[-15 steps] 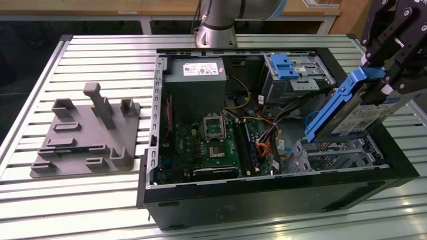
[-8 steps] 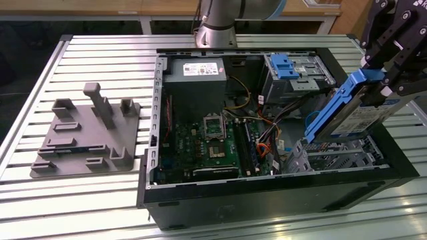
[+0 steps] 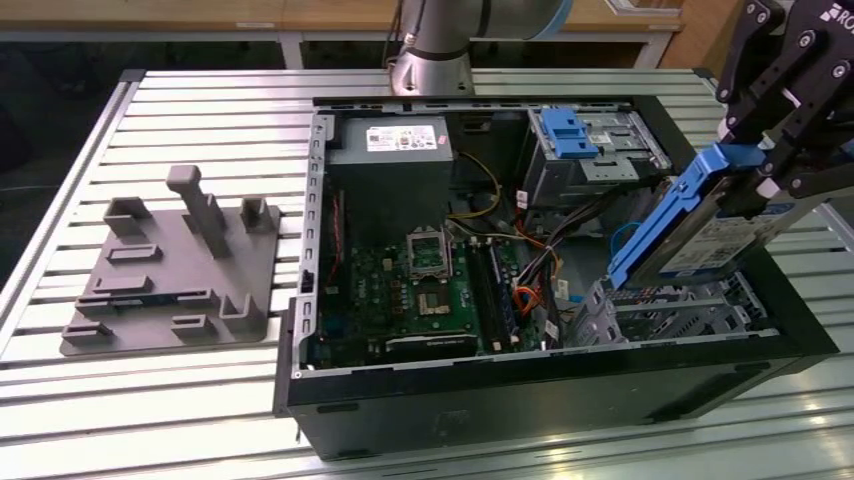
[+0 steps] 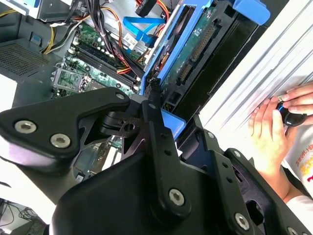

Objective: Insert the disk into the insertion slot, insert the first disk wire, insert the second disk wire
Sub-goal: 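Insert the disk into the insertion slot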

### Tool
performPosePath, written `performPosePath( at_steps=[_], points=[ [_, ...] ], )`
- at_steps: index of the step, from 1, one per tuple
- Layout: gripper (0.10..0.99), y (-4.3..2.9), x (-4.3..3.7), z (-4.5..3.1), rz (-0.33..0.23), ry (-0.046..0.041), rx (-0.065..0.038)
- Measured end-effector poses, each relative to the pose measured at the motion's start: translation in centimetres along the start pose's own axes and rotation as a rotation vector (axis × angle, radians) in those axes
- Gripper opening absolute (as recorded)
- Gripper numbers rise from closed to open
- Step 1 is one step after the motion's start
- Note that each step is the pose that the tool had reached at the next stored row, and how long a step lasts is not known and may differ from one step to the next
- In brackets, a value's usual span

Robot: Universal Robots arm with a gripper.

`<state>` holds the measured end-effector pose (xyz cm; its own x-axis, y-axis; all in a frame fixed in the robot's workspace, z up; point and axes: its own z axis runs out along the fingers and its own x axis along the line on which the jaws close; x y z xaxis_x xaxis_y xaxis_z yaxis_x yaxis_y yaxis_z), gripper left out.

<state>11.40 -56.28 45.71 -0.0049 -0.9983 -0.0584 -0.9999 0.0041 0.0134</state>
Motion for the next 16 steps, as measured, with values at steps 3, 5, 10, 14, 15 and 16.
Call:
performPosePath(
  at_steps=[3, 5, 10, 14, 15, 16],
  points=[
    [0.361, 0.00, 0.01, 0.12, 0.000, 0.0001, 0.000],
    [0.361, 0.00, 0.02, 0.18, 0.000, 0.0001, 0.000],
    [0.361, -0.01, 0.04, 0.34, 0.000, 0.0000, 0.000],
    [0.361, -0.02, 0.09, 0.47, 0.000, 0.0000, 0.000],
    [0.361, -0.02, 0.11, 0.51, 0.000, -0.0001, 0.000],
    [0.361, -0.03, 0.13, 0.54, 0.000, 0.0000, 0.000]
  ],
)
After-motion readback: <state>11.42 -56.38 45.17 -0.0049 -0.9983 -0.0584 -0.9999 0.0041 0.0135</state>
